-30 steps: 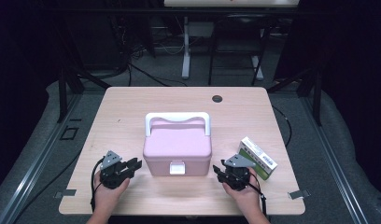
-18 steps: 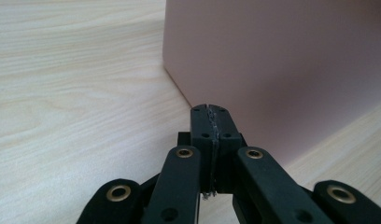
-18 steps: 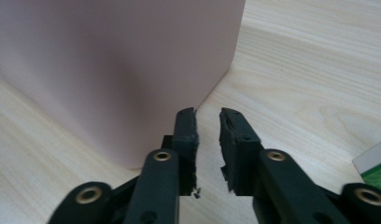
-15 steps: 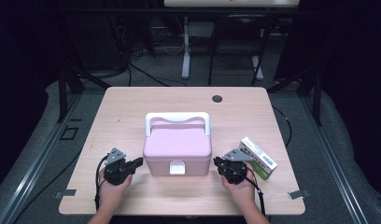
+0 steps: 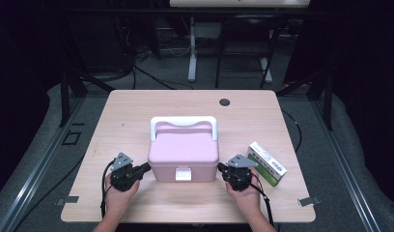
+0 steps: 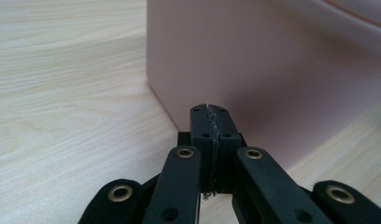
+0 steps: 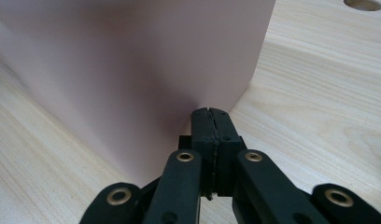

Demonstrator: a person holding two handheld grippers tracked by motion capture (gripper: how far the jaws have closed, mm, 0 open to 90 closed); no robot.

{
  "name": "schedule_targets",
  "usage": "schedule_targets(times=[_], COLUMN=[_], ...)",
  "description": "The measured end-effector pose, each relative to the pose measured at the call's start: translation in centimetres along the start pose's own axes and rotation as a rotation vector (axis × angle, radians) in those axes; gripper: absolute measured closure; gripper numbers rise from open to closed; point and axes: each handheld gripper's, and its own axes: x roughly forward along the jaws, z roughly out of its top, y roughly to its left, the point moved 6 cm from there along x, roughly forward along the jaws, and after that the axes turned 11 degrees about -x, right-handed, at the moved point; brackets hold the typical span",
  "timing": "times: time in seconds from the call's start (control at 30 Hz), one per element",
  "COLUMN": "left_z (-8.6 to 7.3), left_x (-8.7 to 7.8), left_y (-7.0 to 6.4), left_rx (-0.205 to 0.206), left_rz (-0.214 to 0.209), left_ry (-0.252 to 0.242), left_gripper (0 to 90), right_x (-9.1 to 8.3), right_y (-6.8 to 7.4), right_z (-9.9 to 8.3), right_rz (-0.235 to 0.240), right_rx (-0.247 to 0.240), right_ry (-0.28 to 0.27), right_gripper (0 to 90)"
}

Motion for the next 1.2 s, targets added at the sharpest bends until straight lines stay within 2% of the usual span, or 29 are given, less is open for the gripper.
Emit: schedule_targets(times=[0.1,0.17,0.43,1.03,1.2], left_z=[-0.07,-0.08,-0.10,-0.28,-0.48], left_x=[-0.04,0.03,0.01,-0.28,-0.57], left_y=[-0.21,-0.17,-0.15,-0.36,-0.58], left_rx=[0.020,0.011,0.020,0.026,0.036], left_rz=[0.010,0.000,0.010,-0.017,-0.028], left_ry=[0.011,0.010,0.011,0.027,0.048], left_gripper=[90.0,90.0,90.0,90.0,90.0], right_x=[-0.01,-0.03,-0.13,-0.55,-0.82], right_y=[0.04,0.01,0.21,0.42,0.49], right_z=[0.00,-0.01,0.01,-0.03,-0.13], right_rz=[-0.001,0.002,0.007,0.013,0.015], right_rx=[-0.002,-0.006,0.008,-0.029,-0.035], right_ry=[0.000,-0.003,0.008,0.030,0.038], right_gripper=[89.9,89.9,90.0,90.0,90.0])
